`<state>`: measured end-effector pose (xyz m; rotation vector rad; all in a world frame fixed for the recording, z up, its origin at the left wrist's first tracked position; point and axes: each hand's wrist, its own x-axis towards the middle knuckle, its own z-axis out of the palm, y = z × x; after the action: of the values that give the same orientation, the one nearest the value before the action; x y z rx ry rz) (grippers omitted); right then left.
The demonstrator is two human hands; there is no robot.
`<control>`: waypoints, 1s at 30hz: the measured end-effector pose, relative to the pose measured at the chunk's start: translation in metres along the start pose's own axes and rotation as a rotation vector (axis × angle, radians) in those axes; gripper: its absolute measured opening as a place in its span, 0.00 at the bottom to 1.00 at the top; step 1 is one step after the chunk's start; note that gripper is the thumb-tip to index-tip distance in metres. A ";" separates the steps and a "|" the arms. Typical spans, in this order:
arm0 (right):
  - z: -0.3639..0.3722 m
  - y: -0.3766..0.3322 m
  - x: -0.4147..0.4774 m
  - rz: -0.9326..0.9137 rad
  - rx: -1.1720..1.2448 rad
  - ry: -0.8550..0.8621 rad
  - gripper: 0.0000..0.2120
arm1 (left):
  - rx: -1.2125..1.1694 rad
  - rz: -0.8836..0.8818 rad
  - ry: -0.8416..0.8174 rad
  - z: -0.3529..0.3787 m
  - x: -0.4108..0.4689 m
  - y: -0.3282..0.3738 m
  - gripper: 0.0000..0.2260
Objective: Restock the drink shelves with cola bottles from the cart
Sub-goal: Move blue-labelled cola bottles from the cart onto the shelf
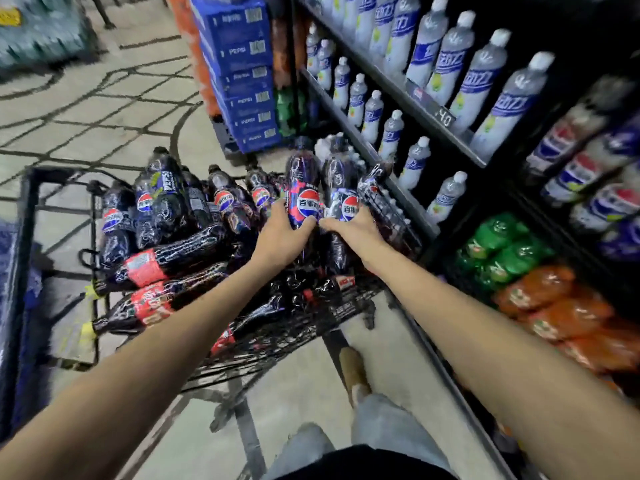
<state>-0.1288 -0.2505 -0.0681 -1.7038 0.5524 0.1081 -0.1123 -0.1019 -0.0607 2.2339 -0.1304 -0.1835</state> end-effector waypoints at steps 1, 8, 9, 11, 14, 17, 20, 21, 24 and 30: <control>-0.007 0.008 -0.014 0.002 0.018 0.035 0.37 | -0.003 0.015 -0.037 0.006 -0.010 0.002 0.21; -0.076 0.060 -0.120 0.106 0.196 0.314 0.32 | -0.059 0.207 -0.317 0.065 -0.084 0.033 0.23; -0.089 0.066 -0.136 0.126 0.210 0.366 0.30 | -0.046 0.236 -0.355 0.077 -0.095 0.041 0.23; -0.116 0.080 -0.167 0.154 0.233 0.467 0.27 | -0.013 0.275 -0.403 0.100 -0.118 0.060 0.24; -0.156 0.100 -0.214 0.163 0.281 0.569 0.26 | -0.015 0.343 -0.490 0.137 -0.155 0.089 0.24; -0.194 0.121 -0.262 0.149 0.339 0.676 0.21 | -0.051 0.403 -0.628 0.173 -0.194 0.116 0.25; -0.229 0.144 -0.309 0.179 0.384 0.779 0.19 | -0.051 0.470 -0.723 0.208 -0.235 0.140 0.25; -0.241 0.151 -0.325 0.189 0.394 0.811 0.17 | -0.045 0.494 -0.752 0.220 -0.250 0.149 0.24; -0.279 0.175 -0.372 0.217 0.407 0.900 0.17 | -0.045 0.541 -0.835 0.256 -0.300 0.174 0.23; -0.354 0.226 -0.465 0.242 0.410 1.020 0.22 | -0.032 0.557 -0.999 0.324 -0.401 0.217 0.29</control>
<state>-0.7132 -0.4716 -0.0238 -1.1873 1.4182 -0.6962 -0.5707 -0.4223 -0.0544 1.7902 -1.2406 -0.9539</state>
